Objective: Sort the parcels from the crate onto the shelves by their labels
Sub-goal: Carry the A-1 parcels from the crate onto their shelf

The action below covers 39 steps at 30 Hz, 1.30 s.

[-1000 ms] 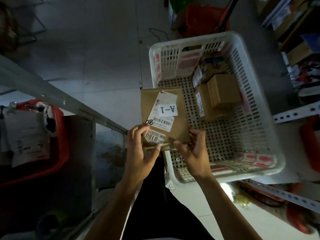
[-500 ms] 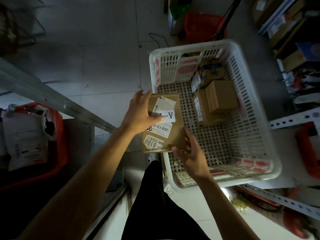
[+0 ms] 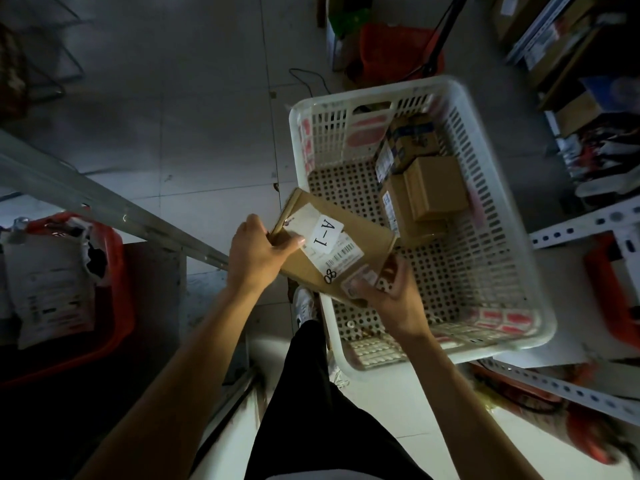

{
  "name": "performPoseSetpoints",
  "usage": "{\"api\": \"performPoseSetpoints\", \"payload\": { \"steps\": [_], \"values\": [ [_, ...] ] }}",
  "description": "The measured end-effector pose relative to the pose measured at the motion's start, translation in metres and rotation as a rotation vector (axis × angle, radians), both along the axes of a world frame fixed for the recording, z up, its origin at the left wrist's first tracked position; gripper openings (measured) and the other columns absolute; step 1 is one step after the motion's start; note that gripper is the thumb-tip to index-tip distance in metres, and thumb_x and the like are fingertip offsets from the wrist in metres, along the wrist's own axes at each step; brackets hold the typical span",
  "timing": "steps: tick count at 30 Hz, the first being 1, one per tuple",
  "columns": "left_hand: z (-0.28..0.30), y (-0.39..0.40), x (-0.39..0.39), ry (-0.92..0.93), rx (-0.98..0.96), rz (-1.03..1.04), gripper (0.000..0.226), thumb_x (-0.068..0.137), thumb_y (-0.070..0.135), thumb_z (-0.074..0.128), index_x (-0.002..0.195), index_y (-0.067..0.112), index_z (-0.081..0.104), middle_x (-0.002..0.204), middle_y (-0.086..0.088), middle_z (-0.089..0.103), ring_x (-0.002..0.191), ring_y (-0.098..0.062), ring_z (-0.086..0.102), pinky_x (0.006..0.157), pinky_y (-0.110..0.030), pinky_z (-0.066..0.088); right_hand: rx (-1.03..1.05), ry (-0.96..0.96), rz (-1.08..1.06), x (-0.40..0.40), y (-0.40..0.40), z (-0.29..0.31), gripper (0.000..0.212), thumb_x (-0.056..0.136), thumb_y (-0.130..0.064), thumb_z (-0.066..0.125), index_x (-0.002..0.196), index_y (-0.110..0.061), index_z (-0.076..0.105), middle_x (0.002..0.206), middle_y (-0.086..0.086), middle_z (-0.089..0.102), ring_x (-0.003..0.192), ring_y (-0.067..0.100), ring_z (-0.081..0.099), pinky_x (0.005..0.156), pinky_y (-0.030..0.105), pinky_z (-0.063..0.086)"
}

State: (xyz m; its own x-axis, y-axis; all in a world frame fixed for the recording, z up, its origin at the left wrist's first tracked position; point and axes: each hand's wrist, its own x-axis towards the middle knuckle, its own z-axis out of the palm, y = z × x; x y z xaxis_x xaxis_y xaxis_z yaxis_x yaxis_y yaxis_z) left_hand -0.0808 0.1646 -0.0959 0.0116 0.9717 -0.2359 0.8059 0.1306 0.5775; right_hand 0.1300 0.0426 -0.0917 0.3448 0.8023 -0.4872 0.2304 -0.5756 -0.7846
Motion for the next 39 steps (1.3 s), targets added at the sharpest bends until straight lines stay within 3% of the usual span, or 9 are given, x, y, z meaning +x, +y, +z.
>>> {"api": "performPoseSetpoints", "payload": {
  "steps": [3,6,9,14,19,26,29,34,39],
  "values": [
    [0.003,-0.002,-0.005,-0.014,-0.064,-0.077,0.074,0.073,0.051,0.081,0.122,0.007,0.047,0.113,-0.014,0.055,0.102,-0.028,0.060,0.066,-0.019,0.043,-0.018,-0.025,0.143,-0.001,0.001,0.003,0.107,0.055,-0.045,0.081,0.149,-0.026,0.033,0.133,-0.003,0.049,0.116,0.017,0.054,0.095,0.043,0.049],
    [0.010,0.001,-0.010,-0.106,-0.191,-0.224,0.113,0.074,0.039,0.085,0.157,0.023,0.011,0.143,-0.014,0.045,0.127,-0.028,0.050,0.097,-0.036,0.046,0.018,-0.010,0.153,0.000,0.005,0.000,0.098,0.059,-0.032,0.081,0.146,-0.030,0.035,0.125,-0.009,0.060,0.106,0.006,0.062,0.085,0.032,0.054],
    [0.007,0.006,-0.015,-0.110,-0.209,-0.239,0.106,0.068,0.037,0.089,0.152,0.023,0.025,0.134,-0.008,0.054,0.117,-0.022,0.055,0.086,-0.026,0.051,0.026,-0.004,0.172,0.003,0.010,0.003,0.081,0.073,-0.019,0.084,0.142,-0.028,0.043,0.119,-0.015,0.062,0.097,-0.012,0.060,0.074,0.009,0.048],
    [0.001,0.002,-0.017,-0.049,-0.140,-0.162,0.071,0.063,0.044,0.090,0.105,0.014,0.042,0.105,0.000,0.054,0.091,-0.015,0.058,0.052,-0.012,0.037,0.073,-0.116,0.003,-0.003,0.015,0.001,0.064,0.087,-0.028,0.074,0.144,-0.020,0.046,0.134,-0.006,0.059,0.121,0.013,0.055,0.094,0.031,0.045],
    [-0.001,-0.021,0.000,-0.028,-0.144,-0.140,0.087,0.069,0.072,0.070,0.135,0.020,0.044,0.116,-0.006,0.055,0.099,-0.021,0.062,0.073,-0.034,0.061,0.118,-0.147,-0.116,-0.020,0.025,-0.001,0.034,0.097,-0.024,0.063,0.128,-0.011,0.057,0.111,-0.006,0.063,0.106,0.017,0.063,0.077,0.018,0.046],
    [-0.009,-0.043,0.029,0.074,-0.051,-0.145,0.074,0.089,0.064,0.053,0.146,0.018,0.037,0.127,-0.012,0.061,0.110,-0.031,0.059,0.097,-0.043,0.039,0.081,-0.045,-0.017,-0.024,0.006,-0.010,0.067,0.087,-0.029,0.076,0.145,-0.018,0.044,0.122,-0.008,0.059,0.109,0.007,0.056,0.082,0.016,0.044],
    [-0.013,-0.048,0.026,-0.191,-0.117,-0.131,0.076,0.083,0.062,0.057,0.145,0.023,0.036,0.130,-0.005,0.061,0.114,-0.025,0.060,0.097,-0.040,0.050,0.074,0.017,0.031,-0.026,-0.006,-0.015,0.079,0.078,-0.044,0.072,0.147,-0.021,0.042,0.128,-0.005,0.064,0.110,0.009,0.063,0.079,0.006,0.047],
    [-0.001,-0.064,0.017,-0.513,-0.179,-0.153,0.084,0.081,0.020,0.079,0.148,0.032,0.030,0.131,0.008,0.060,0.115,0.000,0.059,0.084,-0.014,0.053,0.152,0.138,0.065,-0.024,-0.011,-0.012,0.089,0.078,-0.036,0.076,0.153,-0.018,0.032,0.137,-0.001,0.060,0.118,-0.006,0.058,0.090,0.008,0.047],
    [0.012,-0.084,0.020,-0.594,-0.228,-0.153,0.094,0.083,0.009,0.077,0.155,0.028,0.020,0.135,0.011,0.055,0.118,0.008,0.055,0.086,-0.011,0.051,0.251,0.130,0.045,-0.018,-0.026,0.000,0.093,0.076,-0.044,0.080,0.153,-0.030,0.030,0.141,-0.005,0.056,0.129,0.009,0.055,0.105,0.036,0.050]
  ]
}}
